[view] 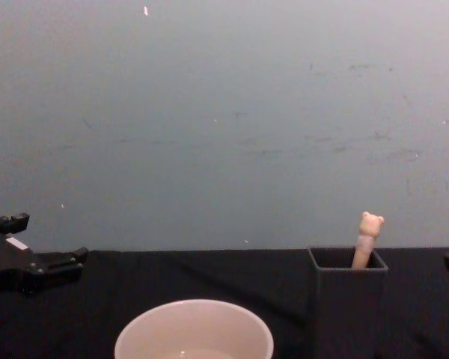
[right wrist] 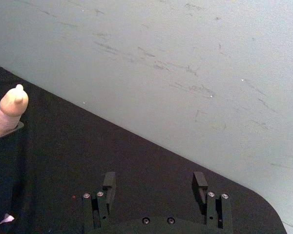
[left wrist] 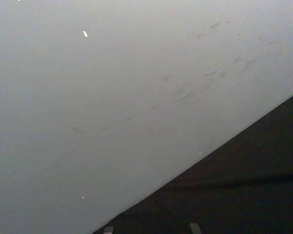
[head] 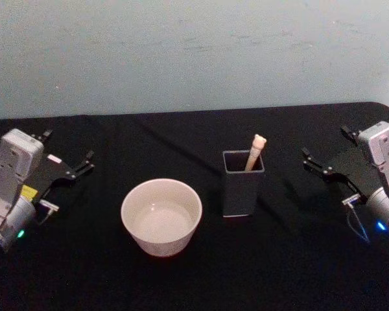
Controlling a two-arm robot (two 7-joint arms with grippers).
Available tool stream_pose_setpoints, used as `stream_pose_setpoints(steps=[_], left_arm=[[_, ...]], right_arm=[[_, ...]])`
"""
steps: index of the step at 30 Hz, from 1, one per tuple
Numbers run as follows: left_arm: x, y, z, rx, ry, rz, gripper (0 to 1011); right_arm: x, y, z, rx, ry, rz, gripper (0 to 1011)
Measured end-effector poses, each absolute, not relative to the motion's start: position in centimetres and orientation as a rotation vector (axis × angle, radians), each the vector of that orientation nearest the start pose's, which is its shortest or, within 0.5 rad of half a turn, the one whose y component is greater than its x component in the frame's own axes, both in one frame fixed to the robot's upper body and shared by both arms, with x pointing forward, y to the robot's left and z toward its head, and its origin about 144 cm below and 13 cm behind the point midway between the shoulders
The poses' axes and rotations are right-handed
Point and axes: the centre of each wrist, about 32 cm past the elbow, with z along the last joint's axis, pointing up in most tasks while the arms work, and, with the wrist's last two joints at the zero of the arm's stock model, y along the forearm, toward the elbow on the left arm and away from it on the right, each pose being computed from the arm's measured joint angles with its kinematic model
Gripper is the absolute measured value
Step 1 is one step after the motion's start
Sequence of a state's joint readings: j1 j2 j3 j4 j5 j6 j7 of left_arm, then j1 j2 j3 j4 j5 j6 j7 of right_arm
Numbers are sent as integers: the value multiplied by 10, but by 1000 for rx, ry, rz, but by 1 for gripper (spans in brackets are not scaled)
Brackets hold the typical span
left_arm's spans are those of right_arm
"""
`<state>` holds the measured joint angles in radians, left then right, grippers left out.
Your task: Pick up the stirring spoon with one hand, stir inside the cup, then place it back in its original position.
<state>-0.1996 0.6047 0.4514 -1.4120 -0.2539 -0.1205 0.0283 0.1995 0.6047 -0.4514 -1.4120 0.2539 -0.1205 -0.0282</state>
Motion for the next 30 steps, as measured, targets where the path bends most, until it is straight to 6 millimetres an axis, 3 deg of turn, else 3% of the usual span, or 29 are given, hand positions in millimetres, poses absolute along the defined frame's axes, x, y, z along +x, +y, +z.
stream_pose_setpoints(steps=[23, 30], left_arm=[[489, 310, 1140, 304, -285, 1248, 1001], [489, 310, 1140, 304, -285, 1248, 1001]], right_arm=[[489, -310, 1140, -305, -285, -1248, 1000], [491, -316, 1148, -289, -248, -1215, 1000]])
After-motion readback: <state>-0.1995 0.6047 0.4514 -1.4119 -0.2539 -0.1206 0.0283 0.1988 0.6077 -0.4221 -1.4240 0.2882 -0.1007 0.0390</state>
